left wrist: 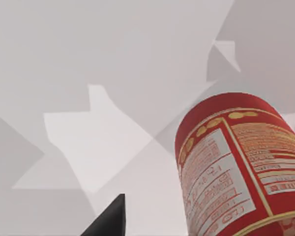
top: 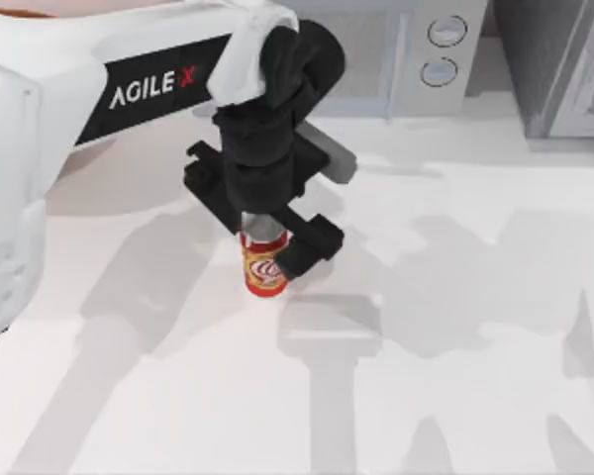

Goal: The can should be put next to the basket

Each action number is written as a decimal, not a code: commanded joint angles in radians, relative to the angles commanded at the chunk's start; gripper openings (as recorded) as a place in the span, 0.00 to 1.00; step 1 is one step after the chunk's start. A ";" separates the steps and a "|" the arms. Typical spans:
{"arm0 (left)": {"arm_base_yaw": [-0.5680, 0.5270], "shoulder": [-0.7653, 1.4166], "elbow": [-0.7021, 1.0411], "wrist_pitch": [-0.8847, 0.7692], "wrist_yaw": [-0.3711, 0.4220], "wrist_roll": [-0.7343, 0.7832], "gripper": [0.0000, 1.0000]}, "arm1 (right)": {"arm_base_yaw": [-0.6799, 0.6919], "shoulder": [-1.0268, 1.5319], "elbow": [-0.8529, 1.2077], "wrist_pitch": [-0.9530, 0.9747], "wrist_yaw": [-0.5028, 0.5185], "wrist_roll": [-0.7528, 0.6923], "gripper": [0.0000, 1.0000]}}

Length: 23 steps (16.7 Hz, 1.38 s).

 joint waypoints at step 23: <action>0.108 -0.071 -0.004 -0.079 -0.032 0.014 0.00 | 0.000 0.000 0.000 0.000 0.000 0.000 1.00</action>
